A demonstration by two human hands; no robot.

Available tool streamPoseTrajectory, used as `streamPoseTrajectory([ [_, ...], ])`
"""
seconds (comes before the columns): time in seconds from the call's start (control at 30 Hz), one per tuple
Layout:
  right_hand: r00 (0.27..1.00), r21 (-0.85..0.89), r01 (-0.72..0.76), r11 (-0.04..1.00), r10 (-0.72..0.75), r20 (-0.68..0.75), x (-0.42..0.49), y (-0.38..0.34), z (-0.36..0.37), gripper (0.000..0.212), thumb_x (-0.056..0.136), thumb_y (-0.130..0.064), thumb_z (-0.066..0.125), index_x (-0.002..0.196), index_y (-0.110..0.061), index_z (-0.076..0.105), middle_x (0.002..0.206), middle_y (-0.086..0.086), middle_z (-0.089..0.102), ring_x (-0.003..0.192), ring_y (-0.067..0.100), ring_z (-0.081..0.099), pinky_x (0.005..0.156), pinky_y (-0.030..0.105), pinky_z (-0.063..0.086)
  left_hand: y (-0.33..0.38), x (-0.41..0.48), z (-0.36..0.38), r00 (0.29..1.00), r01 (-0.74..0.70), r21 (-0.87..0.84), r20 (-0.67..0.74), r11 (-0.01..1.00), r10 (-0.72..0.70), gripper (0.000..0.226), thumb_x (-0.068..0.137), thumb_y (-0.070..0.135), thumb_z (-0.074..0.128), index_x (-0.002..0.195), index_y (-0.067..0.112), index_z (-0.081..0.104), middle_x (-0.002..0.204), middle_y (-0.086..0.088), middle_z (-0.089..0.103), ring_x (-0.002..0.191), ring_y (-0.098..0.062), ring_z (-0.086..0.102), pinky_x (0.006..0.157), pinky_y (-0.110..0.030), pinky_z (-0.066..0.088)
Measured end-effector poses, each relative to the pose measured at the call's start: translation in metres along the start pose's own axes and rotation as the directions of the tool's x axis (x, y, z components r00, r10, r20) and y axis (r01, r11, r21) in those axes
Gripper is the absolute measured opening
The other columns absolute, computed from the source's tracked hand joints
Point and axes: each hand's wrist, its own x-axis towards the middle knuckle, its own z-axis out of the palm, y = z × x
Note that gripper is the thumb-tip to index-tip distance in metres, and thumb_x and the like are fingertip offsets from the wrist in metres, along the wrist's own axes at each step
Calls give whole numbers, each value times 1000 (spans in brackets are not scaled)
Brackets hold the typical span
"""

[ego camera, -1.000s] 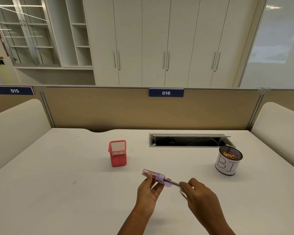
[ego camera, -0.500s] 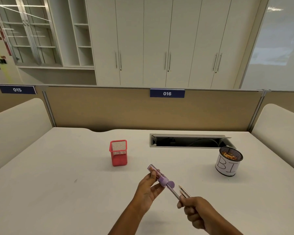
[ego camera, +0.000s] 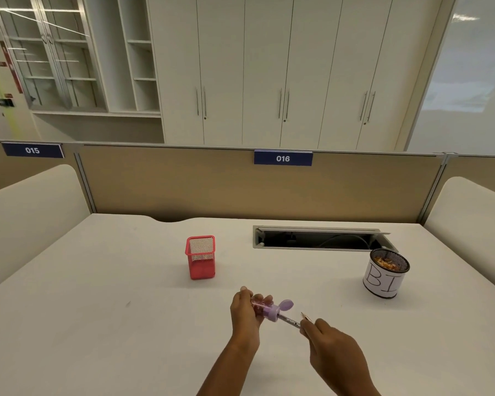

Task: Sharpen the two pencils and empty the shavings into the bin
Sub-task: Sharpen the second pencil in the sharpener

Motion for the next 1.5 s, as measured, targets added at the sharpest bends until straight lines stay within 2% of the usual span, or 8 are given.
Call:
streamPoseTrajectory([
  [0.17, 837, 266, -453, 851, 303, 456, 8, -9, -7, 31, 87, -18, 48, 57, -27, 48, 53, -7, 45, 52, 8, 43, 50, 20, 27, -8, -1, -6, 999, 10, 65, 51, 998, -13, 30, 99, 16, 35, 72, 6, 42, 64, -11, 48, 50, -21, 61, 64, -32, 51],
  [0.43, 252, 207, -876, -436, -48, 966, 5, -6, -22, 34, 95, -13, 41, 65, -2, 53, 38, 0, 29, 22, 7, 21, 27, 6, 13, 0, -4, -7, 977, 95, -23, 192, 995, -89, 29, 98, 16, 39, 72, 5, 47, 55, -8, 56, 49, -22, 65, 67, -34, 53],
  [0.73, 735, 549, -642, 535, 224, 640, 12, -17, -30, 19, 68, -21, 71, 77, -29, 56, 66, -9, 55, 45, 1, 49, 50, 10, 37, 3, 0, -2, 981, 194, -267, 48, 944, -188, 31, 91, 10, 38, 60, 11, 40, 32, -1, 45, 26, -13, 45, 50, -25, 43],
  [0.93, 998, 82, -24, 996, 19, 63, 2, -11, -11, 3, 76, -29, 52, 74, -30, 49, 50, -4, 53, 35, 9, 51, 31, 17, 23, 0, 3, -2, 986, 165, -398, 67, 902, -151, 36, 98, 27, 41, 66, 10, 40, 33, -1, 47, 27, -11, 48, 41, -19, 50],
  [1.07, 990, -28, 12, 1000, -16, -141, 4, -12, -1, 53, 99, -30, 19, 67, -25, 61, 43, -1, 50, 26, 18, 44, 29, 14, 17, -2, 3, 2, 991, 133, -383, 41, 914, -127, 35, 99, 23, 36, 67, 9, 41, 34, -1, 47, 29, -12, 49, 46, -22, 51],
  [1.2, 922, 252, -342, 905, 271, 276, 10, -23, -13, 20, 89, -18, 50, 73, -28, 57, 42, -9, 44, 43, 8, 45, 45, 16, 25, -4, 2, 2, 996, 90, -284, 9, 955, -91, 28, 96, 16, 35, 69, 10, 40, 33, 1, 44, 28, -10, 44, 48, -23, 45],
  [1.37, 354, 360, -928, -99, 78, 932, 16, -15, -26, 32, 94, -18, 46, 66, -10, 58, 40, -5, 30, 29, 5, 20, 30, 10, 14, -8, 0, -4, 990, 140, -239, 61, 961, -129, 29, 96, 15, 36, 67, 11, 41, 32, 1, 42, 26, -10, 40, 55, -28, 40],
  [1.5, 288, 272, -930, -247, -30, 957, 18, -14, -25, 25, 94, -18, 46, 76, -6, 58, 43, -1, 34, 27, 5, 22, 28, 10, 15, -10, 5, -8, 983, 177, -242, 84, 954, -161, 32, 97, 19, 37, 66, 12, 41, 33, 1, 45, 28, -9, 43, 49, -22, 44],
])
